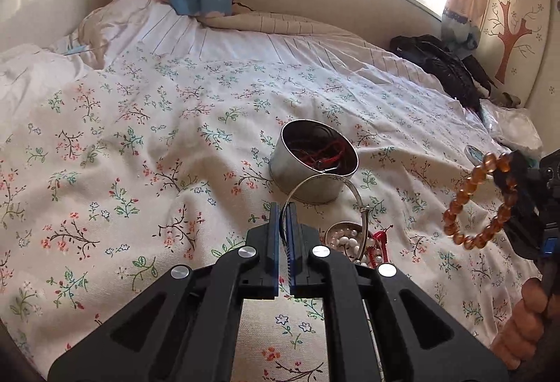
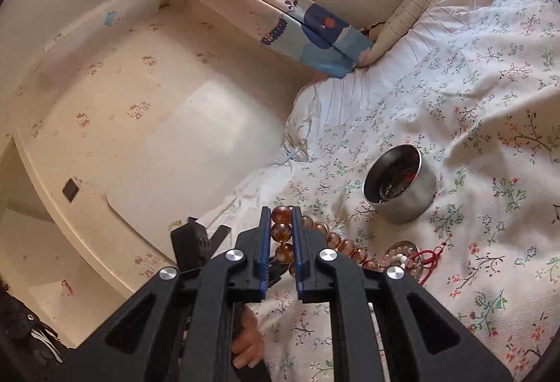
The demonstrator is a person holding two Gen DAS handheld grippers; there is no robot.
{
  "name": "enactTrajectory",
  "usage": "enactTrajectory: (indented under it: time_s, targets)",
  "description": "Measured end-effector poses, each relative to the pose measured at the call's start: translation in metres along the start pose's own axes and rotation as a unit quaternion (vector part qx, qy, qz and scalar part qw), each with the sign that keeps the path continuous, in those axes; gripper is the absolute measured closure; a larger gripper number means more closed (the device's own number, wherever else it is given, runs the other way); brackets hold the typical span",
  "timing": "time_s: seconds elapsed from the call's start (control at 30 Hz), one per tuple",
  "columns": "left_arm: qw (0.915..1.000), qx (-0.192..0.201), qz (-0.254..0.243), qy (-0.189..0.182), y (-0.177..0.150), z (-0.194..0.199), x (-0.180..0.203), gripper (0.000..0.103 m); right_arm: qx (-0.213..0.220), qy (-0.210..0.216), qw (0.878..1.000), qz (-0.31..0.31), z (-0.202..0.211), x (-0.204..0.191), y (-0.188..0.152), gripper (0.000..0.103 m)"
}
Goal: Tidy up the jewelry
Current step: 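Lift the amber bead bracelet with the right tool while the left tool holds the silver bangle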
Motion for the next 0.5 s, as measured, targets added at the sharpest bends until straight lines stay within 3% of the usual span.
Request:
enactTrajectory:
  time_s: [0.2, 0.5]
  targets:
    - [0.9997, 0.018, -0.017, 0.01, 0.005, 0.005, 0.006, 0.1, 0.014, -0.089, 0.995, 0.041, 0.001, 0.013, 0.004, 0.091]
    - [0.9989, 0.028, -0.033, 0.016, 0.009, 0.004, 0.017, 0.1, 0.054, -0.114, 0.991, 0.052, 0.009, 0.018, 0.018, 0.091]
Point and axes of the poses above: each gripper's, at about its wrist camera, not at the fingertips, and z roughly against the way its jaws point, x to its right, y to its top, the point moved 10 cm from there along -z, roughly the way its jaws point, and after that the axes turned 1 degree about -x, right-handed, at the moved point
